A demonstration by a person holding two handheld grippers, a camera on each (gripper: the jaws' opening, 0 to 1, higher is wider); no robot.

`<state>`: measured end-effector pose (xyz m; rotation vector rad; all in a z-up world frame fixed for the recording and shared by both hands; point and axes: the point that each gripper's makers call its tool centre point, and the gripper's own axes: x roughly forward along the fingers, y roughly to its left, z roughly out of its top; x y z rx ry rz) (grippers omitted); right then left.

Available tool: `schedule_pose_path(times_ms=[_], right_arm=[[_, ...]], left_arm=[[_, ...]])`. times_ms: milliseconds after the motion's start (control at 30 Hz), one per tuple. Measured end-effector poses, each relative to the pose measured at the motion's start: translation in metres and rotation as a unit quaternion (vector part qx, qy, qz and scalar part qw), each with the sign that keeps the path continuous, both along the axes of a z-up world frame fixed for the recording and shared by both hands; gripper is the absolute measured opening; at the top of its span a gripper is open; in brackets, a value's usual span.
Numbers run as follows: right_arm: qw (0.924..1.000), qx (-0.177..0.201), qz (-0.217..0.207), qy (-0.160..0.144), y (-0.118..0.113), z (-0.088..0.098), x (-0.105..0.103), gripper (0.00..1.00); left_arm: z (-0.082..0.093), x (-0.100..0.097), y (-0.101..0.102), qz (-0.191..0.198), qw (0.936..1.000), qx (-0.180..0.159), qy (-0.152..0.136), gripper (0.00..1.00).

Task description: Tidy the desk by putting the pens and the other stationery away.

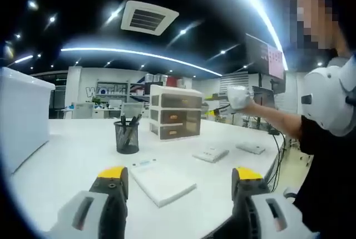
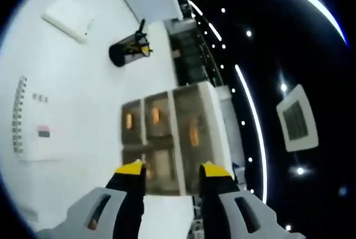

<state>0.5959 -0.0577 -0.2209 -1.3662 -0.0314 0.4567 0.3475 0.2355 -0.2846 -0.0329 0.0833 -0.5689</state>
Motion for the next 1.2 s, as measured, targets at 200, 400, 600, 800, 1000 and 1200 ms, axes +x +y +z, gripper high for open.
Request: schedule_pose_path(times_ms=[200, 400, 600, 800, 1000, 1200], right_arm=[[0.9999, -0.007, -0.004, -0.014, 0.007, 0.008, 0.019, 0.32], [0.9997, -0.013, -0.009, -0.019, 0.015, 0.009, 0.038, 0.28], [0.9995, -0.011, -0.019, -0.024, 0.017, 0.01, 0.055, 0.27], [0.9991, -0.016, -0.026, -0.03, 0.017, 0.006, 0.069, 0.26], [0.9984, -0.027, -0.024, -0.043, 0.023, 0.004, 0.078, 0.22], [0.9954, -0.051, -0.025, -0.078, 0.024, 0.01, 0.079, 0.16]], left_arm=[[-0.001, -0.002, 0.001, 0.001, 1.0, -0.004, 0.0, 0.75], [-0.002, -0.006, 0.002, 0.003, 1.0, -0.007, 0.0, 0.75], [-0.003, -0.008, 0.005, 0.006, 0.9999, -0.01, 0.001, 0.75], [-0.002, -0.011, 0.007, 0.009, 0.9999, -0.014, -0.001, 0.75], [-0.003, -0.013, 0.007, 0.009, 0.9998, -0.016, 0.0, 0.75], [-0.004, -0.014, 0.008, 0.009, 0.9998, -0.017, 0.001, 0.75]])
